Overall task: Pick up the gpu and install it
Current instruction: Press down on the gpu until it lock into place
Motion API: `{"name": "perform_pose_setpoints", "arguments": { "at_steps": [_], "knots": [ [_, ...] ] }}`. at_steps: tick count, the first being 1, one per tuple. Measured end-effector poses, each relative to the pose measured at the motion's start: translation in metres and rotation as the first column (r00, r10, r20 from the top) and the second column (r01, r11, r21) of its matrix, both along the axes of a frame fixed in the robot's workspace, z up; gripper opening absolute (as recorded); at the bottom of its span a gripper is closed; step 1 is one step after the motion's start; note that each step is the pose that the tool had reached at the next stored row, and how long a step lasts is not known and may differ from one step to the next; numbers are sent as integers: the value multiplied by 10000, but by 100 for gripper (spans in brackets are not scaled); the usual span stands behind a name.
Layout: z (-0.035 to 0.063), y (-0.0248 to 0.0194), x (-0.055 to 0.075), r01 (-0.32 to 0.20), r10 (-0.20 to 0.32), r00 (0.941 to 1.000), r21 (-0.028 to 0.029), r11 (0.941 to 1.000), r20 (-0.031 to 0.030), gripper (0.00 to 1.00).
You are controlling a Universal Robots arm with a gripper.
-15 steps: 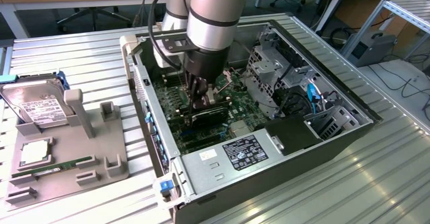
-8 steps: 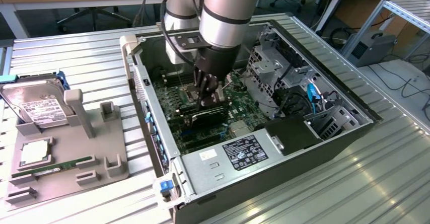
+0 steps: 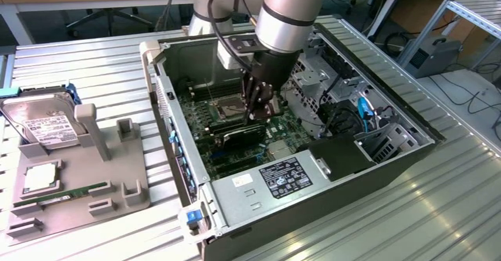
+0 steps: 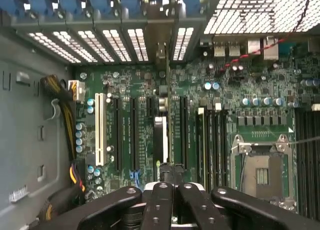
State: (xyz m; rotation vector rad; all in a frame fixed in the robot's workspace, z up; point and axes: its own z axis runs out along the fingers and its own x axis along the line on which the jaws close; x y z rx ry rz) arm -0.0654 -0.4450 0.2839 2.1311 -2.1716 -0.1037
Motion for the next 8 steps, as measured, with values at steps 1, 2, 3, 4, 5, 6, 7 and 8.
{"name": "perform_pose_setpoints", "arguments": {
  "at_steps": [1, 2, 3, 4, 5, 6, 7, 8],
  "knots": [
    [0, 0, 13, 1, -1, 10000, 0, 10000, -8, 11],
    [0, 1, 25, 1, -1, 10000, 0, 10000, -17, 11],
    [0, 0, 41, 1, -1, 10000, 0, 10000, -25, 11],
    [1, 1, 43, 2, -2, 10000, -1, 10000, -27, 11],
    [0, 1, 44, 1, -1, 10000, 0, 10000, -26, 11],
    [0, 1, 44, 1, -1, 10000, 0, 10000, -27, 11],
    [0, 1, 44, 1, -1, 10000, 0, 10000, -26, 11],
    [0, 1, 44, 1, -1, 10000, 0, 10000, -26, 11]
  ]
}}
